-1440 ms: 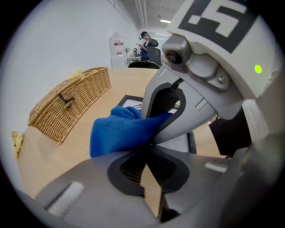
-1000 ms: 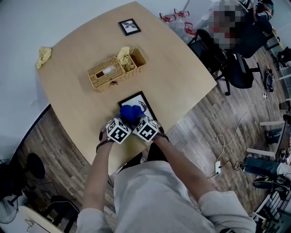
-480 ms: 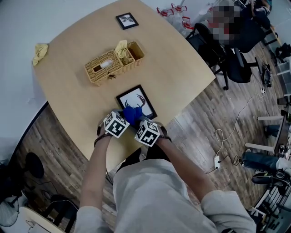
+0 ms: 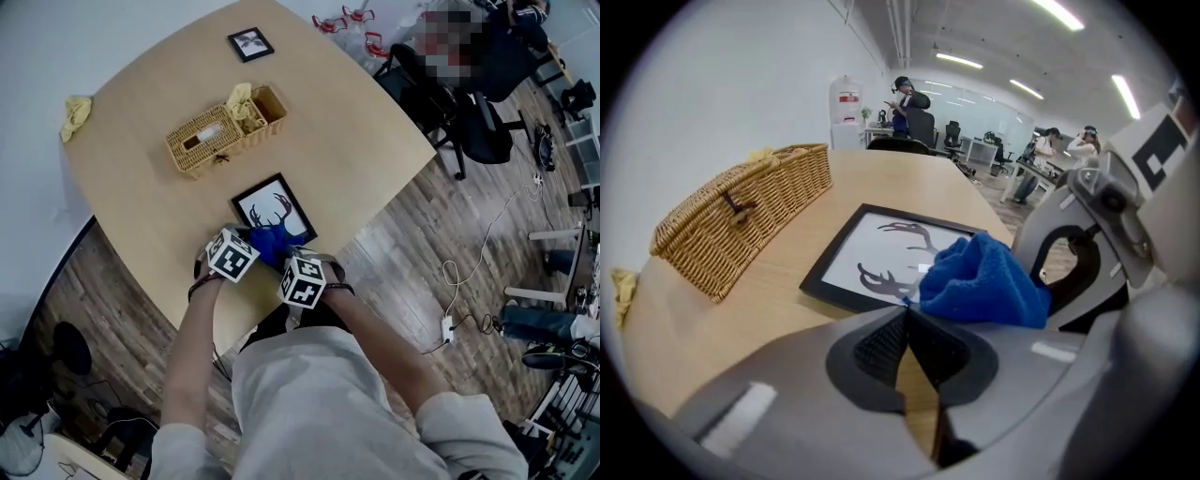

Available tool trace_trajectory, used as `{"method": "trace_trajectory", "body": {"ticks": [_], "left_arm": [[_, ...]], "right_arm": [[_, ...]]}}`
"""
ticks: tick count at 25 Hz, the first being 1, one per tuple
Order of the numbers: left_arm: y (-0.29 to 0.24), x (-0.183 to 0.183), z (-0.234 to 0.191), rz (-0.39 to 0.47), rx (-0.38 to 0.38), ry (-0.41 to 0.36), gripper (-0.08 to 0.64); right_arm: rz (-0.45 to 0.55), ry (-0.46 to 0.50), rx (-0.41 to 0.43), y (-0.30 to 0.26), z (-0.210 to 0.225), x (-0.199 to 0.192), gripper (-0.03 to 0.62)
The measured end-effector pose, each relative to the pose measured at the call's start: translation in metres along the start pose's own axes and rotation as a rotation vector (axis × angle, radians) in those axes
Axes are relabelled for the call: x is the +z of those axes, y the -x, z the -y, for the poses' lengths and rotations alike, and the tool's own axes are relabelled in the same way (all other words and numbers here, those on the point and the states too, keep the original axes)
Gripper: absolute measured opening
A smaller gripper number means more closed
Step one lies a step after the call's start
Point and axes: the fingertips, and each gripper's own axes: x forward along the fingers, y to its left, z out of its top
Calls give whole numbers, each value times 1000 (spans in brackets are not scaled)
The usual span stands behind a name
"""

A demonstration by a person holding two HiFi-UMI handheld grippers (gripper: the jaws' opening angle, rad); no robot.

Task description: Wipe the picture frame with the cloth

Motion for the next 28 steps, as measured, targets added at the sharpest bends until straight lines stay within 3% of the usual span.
{"method": "trace_trajectory", "body": {"ticks": [9, 15, 21, 24, 28], "left_arm": [[2, 1, 3, 0, -1, -9, 54], [1, 0, 3, 2, 0, -10, 54], [0, 0, 1, 3, -4, -12, 54], [5, 6, -3, 14, -12, 50, 52], [20, -1, -8, 45, 52, 186, 52]], "right_arm": [[26, -18, -8, 2, -11, -5, 52], [0, -73, -55, 14, 9, -34, 52], [-92, -160, -145, 32, 34, -82, 52], [-102, -224, -177, 51, 43, -102, 54], [-39, -320, -209, 79, 54, -113, 54]]}}
